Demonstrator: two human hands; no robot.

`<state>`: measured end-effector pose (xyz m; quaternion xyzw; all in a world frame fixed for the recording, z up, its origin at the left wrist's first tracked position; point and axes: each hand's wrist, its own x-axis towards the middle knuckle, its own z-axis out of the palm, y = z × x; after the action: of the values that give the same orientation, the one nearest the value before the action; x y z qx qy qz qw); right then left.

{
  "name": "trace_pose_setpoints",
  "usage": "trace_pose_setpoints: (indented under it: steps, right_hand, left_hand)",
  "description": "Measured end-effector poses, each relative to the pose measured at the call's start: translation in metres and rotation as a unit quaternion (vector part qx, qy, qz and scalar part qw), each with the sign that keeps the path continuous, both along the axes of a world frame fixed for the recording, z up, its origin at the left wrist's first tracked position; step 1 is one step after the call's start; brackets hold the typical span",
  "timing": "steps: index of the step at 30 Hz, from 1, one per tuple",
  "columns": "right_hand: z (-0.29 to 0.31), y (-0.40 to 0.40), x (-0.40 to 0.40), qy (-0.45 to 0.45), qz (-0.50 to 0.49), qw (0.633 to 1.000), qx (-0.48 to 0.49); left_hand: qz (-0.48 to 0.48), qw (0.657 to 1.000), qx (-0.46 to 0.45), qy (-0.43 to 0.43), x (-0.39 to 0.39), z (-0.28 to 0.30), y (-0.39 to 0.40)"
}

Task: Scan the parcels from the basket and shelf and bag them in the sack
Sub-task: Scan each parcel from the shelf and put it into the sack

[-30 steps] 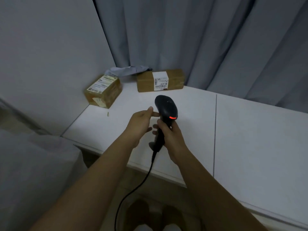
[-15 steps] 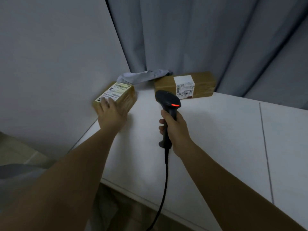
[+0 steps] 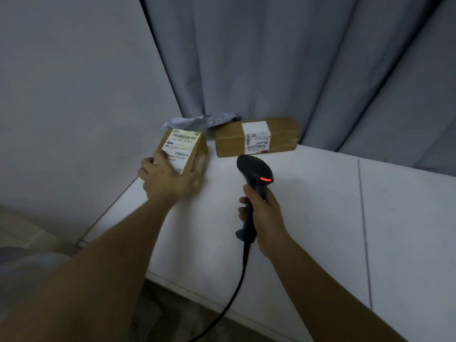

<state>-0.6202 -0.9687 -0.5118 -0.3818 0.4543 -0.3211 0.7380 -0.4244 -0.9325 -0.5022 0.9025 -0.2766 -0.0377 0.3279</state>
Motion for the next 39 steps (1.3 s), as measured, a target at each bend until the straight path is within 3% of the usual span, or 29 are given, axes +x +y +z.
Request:
trace_pose_setpoints:
  steps: [8,12,17,21,24,31,35,39]
  right_hand:
    - [0.080,0.056,-0.096,0.034,-0.108,0.988,-0.108]
    - [0.137,0.104,-0.147,0.042,-0.137,0.976,-0.166]
    - [0.199,0.174,-0.186,0.015,-0.139,0.970,-0.197]
    - [0.239,0.217,-0.207,-0.020,-0.141,0.972,-0.185]
    - [0.263,0.243,-0.225,-0.048,-0.105,0.971,-0.208]
    - [0.315,0.299,-0.225,-0.099,-0.043,0.961,-0.254]
    - [0.331,0.315,-0.220,-0.103,0.008,0.955,-0.276]
    - [0.341,0.326,-0.211,0.006,-0.029,0.949,-0.314]
  left_hand:
    - [-0.092,0.978,-0.137,0.128,-0.172,0.063,0.056]
    - [-0.190,0.963,-0.172,0.084,-0.216,0.109,0.114]
    - [-0.283,0.934,-0.201,0.090,-0.258,0.182,0.193]
    - [-0.291,0.906,-0.250,0.179,-0.274,0.234,0.245]
    - [-0.299,0.859,-0.303,0.283,-0.273,0.267,0.281]
    - [-0.318,0.800,-0.318,0.397,-0.255,0.316,0.342]
    - [-0.337,0.808,-0.308,0.372,-0.241,0.332,0.368]
    - [-0.270,0.832,-0.370,0.312,-0.224,0.344,0.377]
